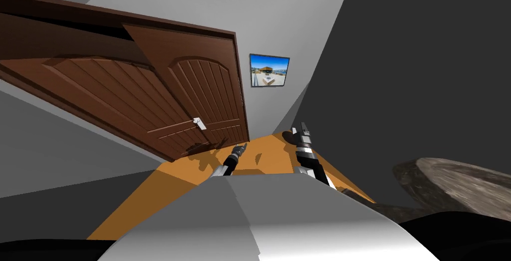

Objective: Push the door open

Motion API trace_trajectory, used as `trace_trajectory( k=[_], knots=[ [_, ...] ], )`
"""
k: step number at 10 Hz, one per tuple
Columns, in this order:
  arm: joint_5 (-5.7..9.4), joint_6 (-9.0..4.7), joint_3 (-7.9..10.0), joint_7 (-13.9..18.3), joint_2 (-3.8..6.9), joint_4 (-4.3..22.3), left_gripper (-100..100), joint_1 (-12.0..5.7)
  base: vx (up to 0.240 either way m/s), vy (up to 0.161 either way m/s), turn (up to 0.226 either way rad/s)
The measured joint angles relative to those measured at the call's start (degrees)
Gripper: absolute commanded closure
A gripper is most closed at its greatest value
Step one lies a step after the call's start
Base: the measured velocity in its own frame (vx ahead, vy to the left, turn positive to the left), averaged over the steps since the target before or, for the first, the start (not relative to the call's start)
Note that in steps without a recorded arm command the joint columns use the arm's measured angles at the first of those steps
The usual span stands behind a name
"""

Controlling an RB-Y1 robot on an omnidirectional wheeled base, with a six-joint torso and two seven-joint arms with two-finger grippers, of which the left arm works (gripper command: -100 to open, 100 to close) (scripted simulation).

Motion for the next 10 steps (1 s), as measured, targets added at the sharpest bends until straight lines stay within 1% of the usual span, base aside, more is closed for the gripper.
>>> trace_trajectory(
  k=[1, 2, 3, 4, 6, 7, 8, 10],
  knots=[
    [-0.85, 0.90, -0.53, -0.58, 0.19, 0.58, -100, -0.28, 0.017, 0.138, -0.195],
    [-1.42, 1.89, -1.07, -1.10, 0.59, 0.89, -100, -0.65, 0.013, 0.147, -0.225],
    [-2.09, 3.00, -1.66, -1.67, 1.21, 1.20, -100, -0.94, -0.003, 0.149, -0.205],
    [-2.78, 3.98, -2.19, -2.21, 1.50, 1.91, -100, -1.51, -0.005, 0.133, -0.148],
    [-4.11, 6.12, -3.36, -3.34, 2.23, 2.85, -100, -2.41, -0.015, 0.152, -0.221],
    [-4.86, 7.01, -3.86, -3.87, 2.56, 3.43, -100, -2.78, -0.010, 0.152, -0.113],
    [-5.32, 8.02, -4.40, -4.39, 3.03, 3.72, -100, -3.23, -0.010, 0.130, -0.205],
    [-7.01, 9.96, -5.52, -5.50, 3.69, 4.71, -100, -3.84, -0.014, 0.160, -0.185]
  ],
)
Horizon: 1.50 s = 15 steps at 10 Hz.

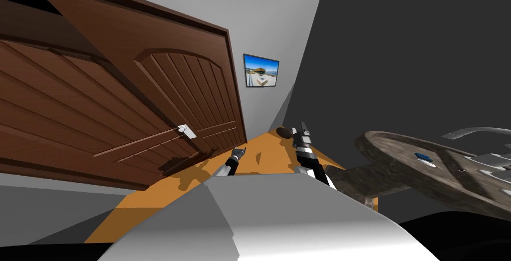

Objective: Push the door open

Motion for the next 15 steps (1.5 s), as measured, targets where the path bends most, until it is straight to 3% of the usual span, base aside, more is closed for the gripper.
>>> trace_trajectory(
  k=[15],
  knots=[
    [-10.15, 14.82, -8.15, -8.12, 5.80, 6.94, -100, -6.51, -0.055, 0.154, -0.159]
  ],
)
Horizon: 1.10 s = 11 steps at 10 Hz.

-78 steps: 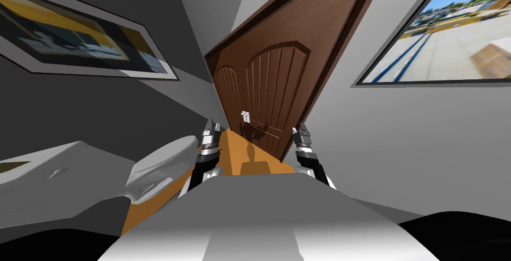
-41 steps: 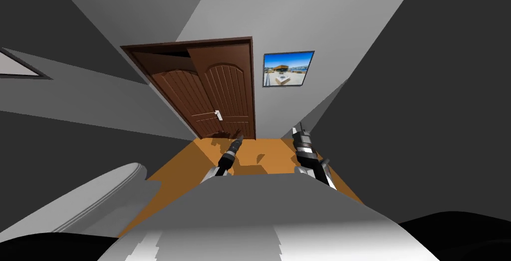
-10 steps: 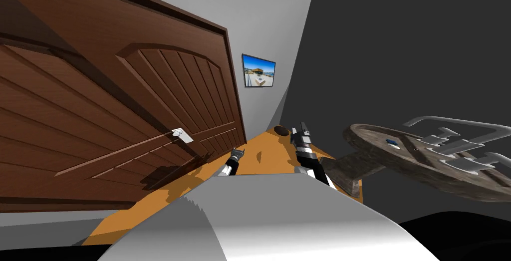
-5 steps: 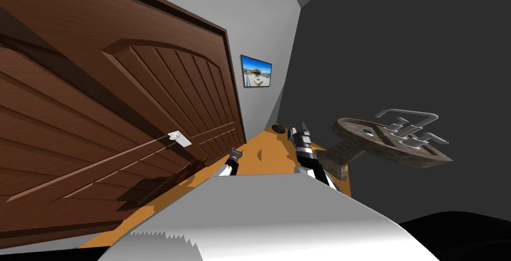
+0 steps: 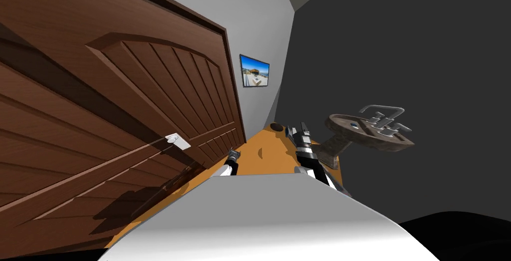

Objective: Push the door open

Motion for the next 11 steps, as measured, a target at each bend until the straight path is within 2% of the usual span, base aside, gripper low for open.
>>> trace_trajectory(
  k=[4, 7, 9, 11],
  knots=[
    [-2.80, 4.23, -2.35, -2.41, 1.36, 1.78, -100, -1.92, -0.095, 0.152, -0.124],
    [-4.98, 6.94, -3.88, -3.76, 2.58, 3.47, -100, -3.37, -0.089, 0.139, -0.009],
    [-6.02, 9.24, -5.00, -5.42, 3.43, 3.85, -100, -4.36, -0.076, 0.186, -0.016],
    [-7.73, 11.24, -6.16, -6.33, 4.21, 4.98, -100, -5.29, -0.075, 0.174, -0.009]
  ],
)
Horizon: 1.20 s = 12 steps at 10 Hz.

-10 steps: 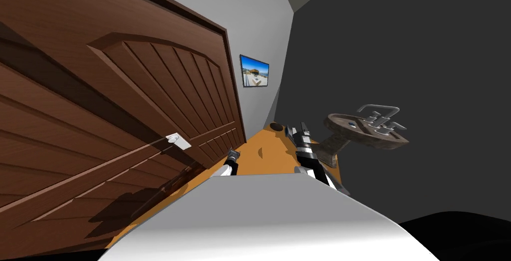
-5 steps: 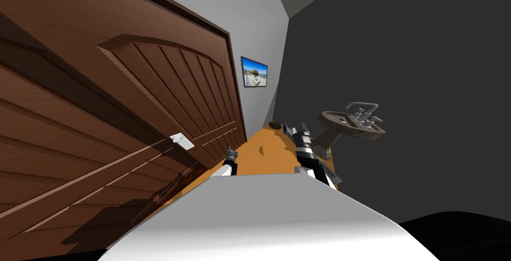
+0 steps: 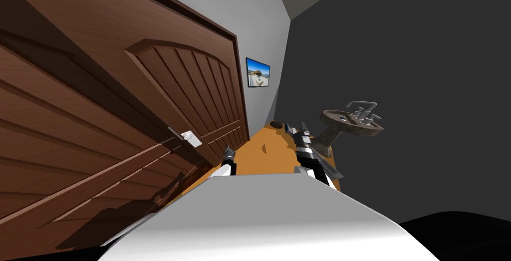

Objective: Push the door open

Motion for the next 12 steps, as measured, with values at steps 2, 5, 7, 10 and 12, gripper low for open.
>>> trace_trajectory(
  k=[2, 5, 7, 10, 12],
  knots=[
    [-1.37, 1.87, -1.05, -1.02, 0.64, 1.25, -100, -1.20, -0.040, 0.183, 0.096],
    [-3.39, 4.68, -2.58, -2.59, 1.72, 2.54, -100, -2.71, -0.004, 0.202, 0.130],
    [-4.54, 6.70, -3.55, -4.04, 2.44, 3.13, -100, -3.77, -0.010, 0.183, 0.136],
    [-6.75, 9.46, -5.06, -5.37, 3.63, 4.48, -100, -5.23, 0.031, 0.172, 0.239],
    [-8.07, 11.32, -6.02, -6.46, 4.32, 5.39, -100, -6.41, 0.039, 0.156, 0.223]
  ],
)
